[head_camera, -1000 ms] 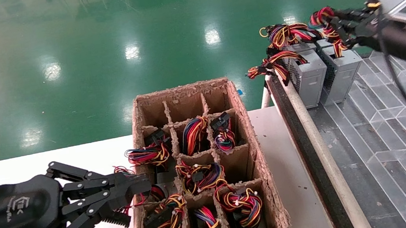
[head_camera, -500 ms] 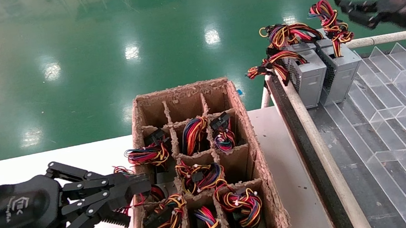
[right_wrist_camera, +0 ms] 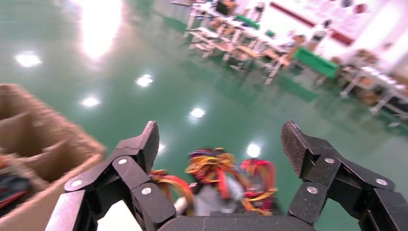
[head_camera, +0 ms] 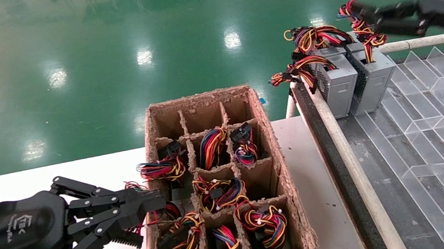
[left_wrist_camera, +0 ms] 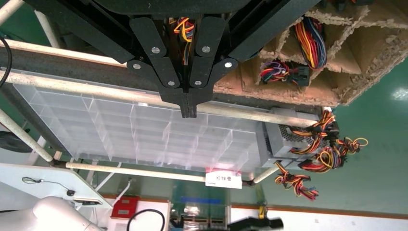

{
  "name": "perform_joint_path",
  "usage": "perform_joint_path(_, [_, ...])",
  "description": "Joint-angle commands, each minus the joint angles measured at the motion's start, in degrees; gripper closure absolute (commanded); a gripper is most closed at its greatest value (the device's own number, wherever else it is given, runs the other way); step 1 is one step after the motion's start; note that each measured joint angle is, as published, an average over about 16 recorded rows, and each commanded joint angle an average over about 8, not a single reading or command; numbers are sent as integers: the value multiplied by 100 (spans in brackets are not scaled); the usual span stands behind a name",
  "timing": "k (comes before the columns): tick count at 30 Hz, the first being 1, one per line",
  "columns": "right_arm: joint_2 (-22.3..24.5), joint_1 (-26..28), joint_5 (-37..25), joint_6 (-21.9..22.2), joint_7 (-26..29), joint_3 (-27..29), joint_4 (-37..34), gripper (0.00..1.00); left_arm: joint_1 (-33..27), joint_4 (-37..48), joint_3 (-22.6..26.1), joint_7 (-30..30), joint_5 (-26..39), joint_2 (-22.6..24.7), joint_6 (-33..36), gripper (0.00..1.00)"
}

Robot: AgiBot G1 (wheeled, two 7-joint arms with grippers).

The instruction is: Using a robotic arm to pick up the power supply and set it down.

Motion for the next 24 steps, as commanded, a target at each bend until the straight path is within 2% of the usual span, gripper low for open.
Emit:
perform_joint_path(1, [-1, -46, 137, -151, -35, -6, 2, 0, 0, 0, 0, 0, 0, 0, 0, 100])
perform_joint_path(6, [-2, -163, 486, -537, -125, -20, 9, 0, 0, 0, 0, 0, 0, 0, 0, 100])
perform_joint_path(7, [-2, -186, 554, -612, -142, -23, 10, 0, 0, 0, 0, 0, 0, 0, 0, 96])
perform_joint_path(14, [-4, -349, 1042, -1150, -268, -43, 18, 0, 0, 0, 0, 0, 0, 0, 0, 9])
perform_joint_path(15, [-4, -373, 1112, -1228, -286, -46, 20, 0, 0, 0, 0, 0, 0, 0, 0, 0])
perform_joint_path(24, [-6, -583, 1738, -1919, -447, -72, 30, 0, 0, 0, 0, 0, 0, 0, 0, 0])
